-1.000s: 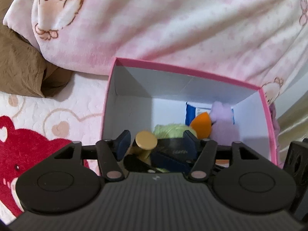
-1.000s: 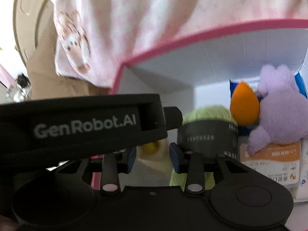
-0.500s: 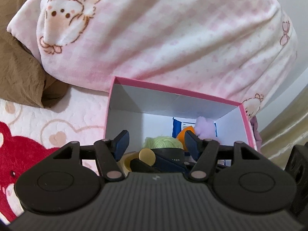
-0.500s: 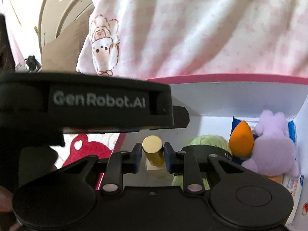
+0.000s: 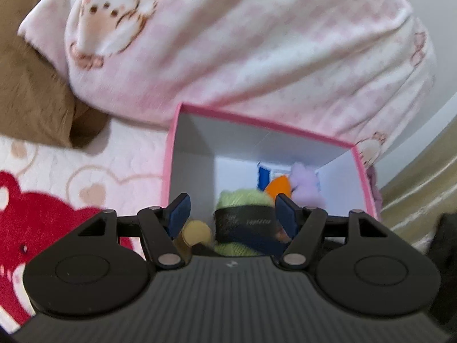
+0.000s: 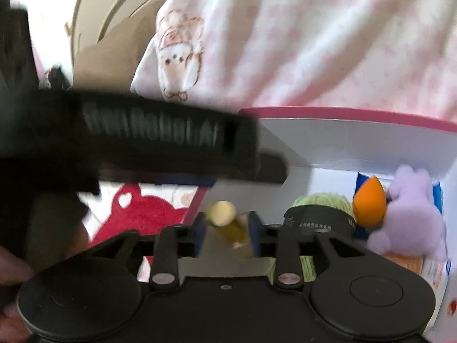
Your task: Organize objects
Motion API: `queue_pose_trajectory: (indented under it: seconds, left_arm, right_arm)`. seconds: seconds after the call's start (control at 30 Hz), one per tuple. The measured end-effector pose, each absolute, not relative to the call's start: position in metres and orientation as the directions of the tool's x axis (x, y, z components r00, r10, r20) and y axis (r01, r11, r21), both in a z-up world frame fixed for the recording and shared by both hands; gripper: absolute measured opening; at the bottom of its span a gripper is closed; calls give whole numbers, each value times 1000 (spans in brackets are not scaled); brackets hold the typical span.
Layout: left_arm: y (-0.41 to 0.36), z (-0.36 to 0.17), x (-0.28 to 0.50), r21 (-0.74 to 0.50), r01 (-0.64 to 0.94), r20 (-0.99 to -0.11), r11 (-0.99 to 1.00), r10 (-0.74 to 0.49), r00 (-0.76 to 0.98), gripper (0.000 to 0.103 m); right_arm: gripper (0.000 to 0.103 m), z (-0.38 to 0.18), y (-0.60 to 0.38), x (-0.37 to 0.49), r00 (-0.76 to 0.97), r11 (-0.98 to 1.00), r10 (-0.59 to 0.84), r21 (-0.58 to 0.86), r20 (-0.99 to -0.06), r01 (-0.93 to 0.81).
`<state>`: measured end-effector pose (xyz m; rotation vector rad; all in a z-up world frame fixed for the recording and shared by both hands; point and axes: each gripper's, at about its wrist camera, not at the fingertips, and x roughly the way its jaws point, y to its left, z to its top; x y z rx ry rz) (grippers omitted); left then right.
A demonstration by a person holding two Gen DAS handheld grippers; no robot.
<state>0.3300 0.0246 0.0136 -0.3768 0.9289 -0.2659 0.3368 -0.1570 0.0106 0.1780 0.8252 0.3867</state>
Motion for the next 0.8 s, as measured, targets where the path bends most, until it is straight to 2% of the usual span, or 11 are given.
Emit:
queue_pose_trajectory:
  seconds: [0.03, 0.17, 0.27, 0.37, 0.47, 0.8]
  left_arm:
    - [25, 13, 328, -422, 61, -730, 904, -379, 569, 66]
    - [28, 17, 318, -389, 40, -762, 920, -346, 547, 72]
    - [23, 29, 307, -336, 42, -791, 941, -306, 529, 78]
    - [24, 43, 292, -355, 50, -788, 933, -328, 522, 82]
    - [21, 62, 279, -359, 69, -787, 931, -342, 513, 82]
    - [7, 125, 221, -263, 126, -792, 956, -289, 537, 85]
  right_arm:
    - [54, 14, -160, 333, 627, 918, 396, 295, -671, -265]
    - [62, 28, -173, 319, 633, 912, 409, 292, -657, -287]
    - [64, 41, -186, 304, 637, 917, 399, 274, -660, -290]
    - [69, 56, -190, 280, 647, 925, 376, 227, -663, -305]
    - [71, 74, -198, 261, 659, 929, 359, 188, -661, -318]
    - [75, 135, -214, 209, 710, 953, 276, 86, -648, -292]
